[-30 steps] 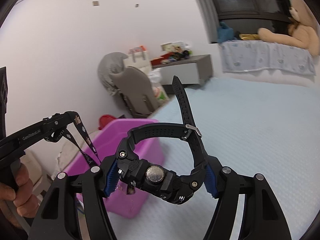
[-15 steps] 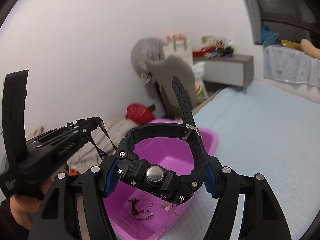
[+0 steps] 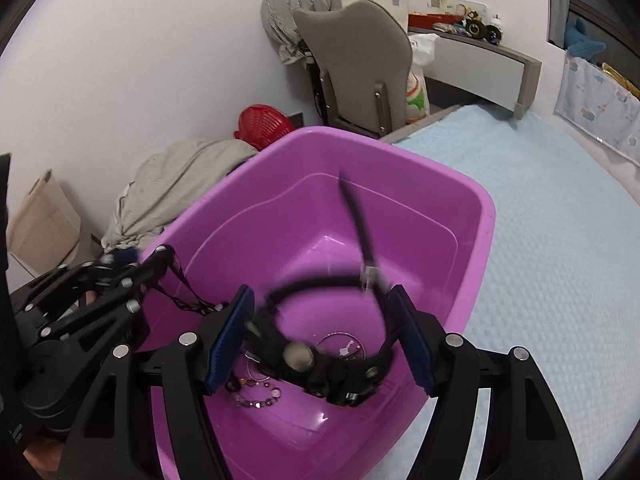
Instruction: Organize jewelry
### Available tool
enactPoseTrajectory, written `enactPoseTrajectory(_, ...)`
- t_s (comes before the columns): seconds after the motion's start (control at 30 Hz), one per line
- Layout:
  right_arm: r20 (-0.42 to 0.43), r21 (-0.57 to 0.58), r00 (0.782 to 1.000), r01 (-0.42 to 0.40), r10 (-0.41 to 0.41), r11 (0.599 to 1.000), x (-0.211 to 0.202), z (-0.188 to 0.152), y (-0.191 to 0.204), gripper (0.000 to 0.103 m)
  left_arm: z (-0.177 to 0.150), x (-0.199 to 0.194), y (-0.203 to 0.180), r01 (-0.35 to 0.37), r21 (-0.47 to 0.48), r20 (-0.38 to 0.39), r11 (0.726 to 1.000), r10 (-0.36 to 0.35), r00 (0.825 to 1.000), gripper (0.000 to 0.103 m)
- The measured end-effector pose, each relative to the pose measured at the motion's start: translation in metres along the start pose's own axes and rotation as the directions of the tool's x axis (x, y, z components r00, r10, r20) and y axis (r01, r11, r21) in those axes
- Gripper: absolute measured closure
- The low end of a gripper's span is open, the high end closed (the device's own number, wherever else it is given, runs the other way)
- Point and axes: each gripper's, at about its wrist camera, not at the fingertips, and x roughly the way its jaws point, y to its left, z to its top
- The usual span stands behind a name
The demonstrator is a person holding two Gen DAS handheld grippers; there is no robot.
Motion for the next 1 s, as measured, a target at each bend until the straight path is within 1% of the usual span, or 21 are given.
enactPoseTrajectory(0.03, 0.0, 0.002, 1.0, 0.008, -0.008, 1.0, 0.0, 0.0, 0.0, 0.032, 0.0, -0.002, 0.002, -0.005, -0.014, 0.016, 1.0, 0.005, 1.0, 0.023)
enactPoseTrajectory(0.07, 0.004, 0.007, 1.0, 0.02, -0.02, 1.0, -0.001, 0.0, -0.001, 0.031, -0.002, -0.008, 0.004, -0.015, -0.027, 0.05, 1.0, 0.017, 0.999, 0.023)
enactPoseTrajectory(0.13, 0.008, 0.011, 1.0, 0.024, -0.024, 1.0, -0.001, 0.001, -0.003, 0.031, -0.002, -0.012, 0.001, -0.021, -0.023, 0.059, 1.0, 0.022, 0.998, 0.021)
enactPoseTrajectory(0.27, 0.009, 0.028, 1.0, 0.026, -0.026, 0.999, -0.004, -0.006, -0.006, 0.031, -0.003, -0.014, 0.001, -0.019, -0.022, 0.045, 1.0, 0.02, 0.999, 0.02)
enactPoseTrajectory(0.4, 0.011, 0.035, 1.0, 0.02, -0.021, 0.999, -0.011, -0.016, -0.002, 0.031, -0.006, -0.015, 0.005, -0.01, -0.041, 0.034, 0.999, 0.012, 0.999, 0.019)
enactPoseTrajectory(1.0, 0.024, 0.07, 1.0, 0.0, -0.002, 0.998, -0.028, -0.041, -0.002, 0.031, -0.026, -0.034, 0.01, 0.003, -0.055, 0.034, 0.998, -0.001, 0.999, 0.018)
